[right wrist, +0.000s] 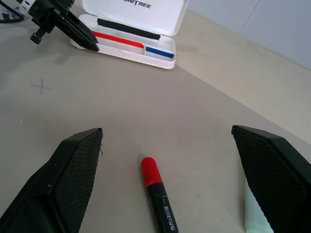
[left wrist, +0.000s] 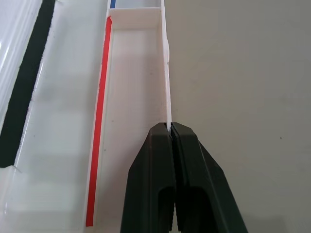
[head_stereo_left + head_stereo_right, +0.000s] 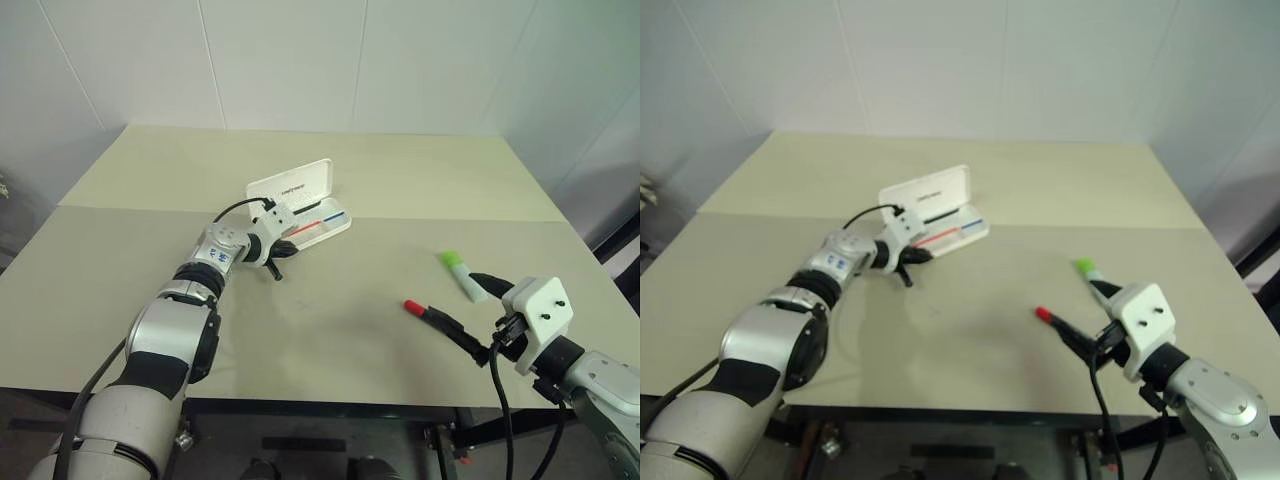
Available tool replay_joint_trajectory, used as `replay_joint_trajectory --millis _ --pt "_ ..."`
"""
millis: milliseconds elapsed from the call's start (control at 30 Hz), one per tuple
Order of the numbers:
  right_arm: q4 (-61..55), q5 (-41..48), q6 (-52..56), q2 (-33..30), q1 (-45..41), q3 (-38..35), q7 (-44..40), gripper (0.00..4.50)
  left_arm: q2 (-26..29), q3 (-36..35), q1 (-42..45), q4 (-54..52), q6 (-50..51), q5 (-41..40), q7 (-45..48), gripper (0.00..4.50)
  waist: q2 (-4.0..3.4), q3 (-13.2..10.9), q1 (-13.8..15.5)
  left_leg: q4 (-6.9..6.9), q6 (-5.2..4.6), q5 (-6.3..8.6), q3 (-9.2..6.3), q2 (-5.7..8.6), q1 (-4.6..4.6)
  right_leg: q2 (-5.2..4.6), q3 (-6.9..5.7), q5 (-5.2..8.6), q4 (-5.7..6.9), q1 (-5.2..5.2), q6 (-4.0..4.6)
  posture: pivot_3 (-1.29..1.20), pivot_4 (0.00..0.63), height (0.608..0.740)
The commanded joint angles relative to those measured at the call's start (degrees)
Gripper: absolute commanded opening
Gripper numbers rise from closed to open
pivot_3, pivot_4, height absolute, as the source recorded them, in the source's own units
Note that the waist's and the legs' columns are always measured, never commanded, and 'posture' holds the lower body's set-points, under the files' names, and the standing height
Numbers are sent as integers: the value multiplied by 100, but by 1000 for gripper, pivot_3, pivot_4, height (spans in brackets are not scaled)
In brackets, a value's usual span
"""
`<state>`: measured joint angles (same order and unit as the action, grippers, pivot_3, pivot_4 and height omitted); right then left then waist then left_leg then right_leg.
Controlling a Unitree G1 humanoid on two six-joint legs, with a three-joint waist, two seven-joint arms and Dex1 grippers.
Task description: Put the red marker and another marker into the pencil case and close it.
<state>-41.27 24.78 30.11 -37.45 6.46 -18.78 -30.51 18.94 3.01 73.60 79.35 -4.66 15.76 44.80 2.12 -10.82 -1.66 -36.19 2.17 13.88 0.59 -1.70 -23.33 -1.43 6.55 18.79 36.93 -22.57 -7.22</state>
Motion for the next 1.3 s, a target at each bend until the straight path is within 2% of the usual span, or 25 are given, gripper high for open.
replay_joint_trajectory --millis 33,133,400,500,633,967,1133,1300 --pt "3 86 -84 -95 -112 -178 -91 4500 155 -192 237 -203 -267 -231 339 25 0 0 2 0 0 0 0 0 1 0 0 0 1 0 0 0 150 740" --pt "63 101 -77 -128 -182 -180 -146 4500 217 -333 249 -265 -434 -404 812 25 0 0 3 0 0 0 -2 0 1 0 -1 0 3 0 0 0 150 740" --pt "128 282 -23 -307 -129 -280 -433 4500 581 -553 -45 -584 -857 -983 2955 25 0 0 5 1 0 0 0 0 -1 0 0 0 1 0 1 0 150 740" --pt "28 548 -21 -401 3 -404 -710 4500 748 -549 -302 -831 -823 -1199 3745 25 -1 0 -9 0 0 0 -1 -2 0 0 0 0 3 0 1 0 150 740" --pt "-81 1103 -36 -580 198 -802 -1197 4500 975 -409 -742 -1275 -871 -1267 4239 25 -1 0 -10 -2 0 0 -2 -4 1 0 -1 1 8 0 2 0 150 740" --pt "513 1489 -722 -1044 605 -1401 -2844 4500 1298 -34 -1771 -2738 -712 -1548 4718 25 -1 0 3 -20 -1 0 -7 -5 2 -5 -2 0 14 10 1 0 150 740" --pt "1102 1409 -1085 -1318 433 -1343 -3578 4500 1348 210 -2132 -3396 -551 -1721 4702 25 -1 0 -8 -26 -1 0 -7 -5 4 -4 -1 0 21 10 1 0 150 740" --pt "1440 1290 -1213 -1542 138 -1158 -3773 4500 1446 386 -2502 -4094 -377 -1947 4612 25 -1 0 -21 -30 -1 0 -7 -9 8 -2 0 0 28 10 1 0 150 740"
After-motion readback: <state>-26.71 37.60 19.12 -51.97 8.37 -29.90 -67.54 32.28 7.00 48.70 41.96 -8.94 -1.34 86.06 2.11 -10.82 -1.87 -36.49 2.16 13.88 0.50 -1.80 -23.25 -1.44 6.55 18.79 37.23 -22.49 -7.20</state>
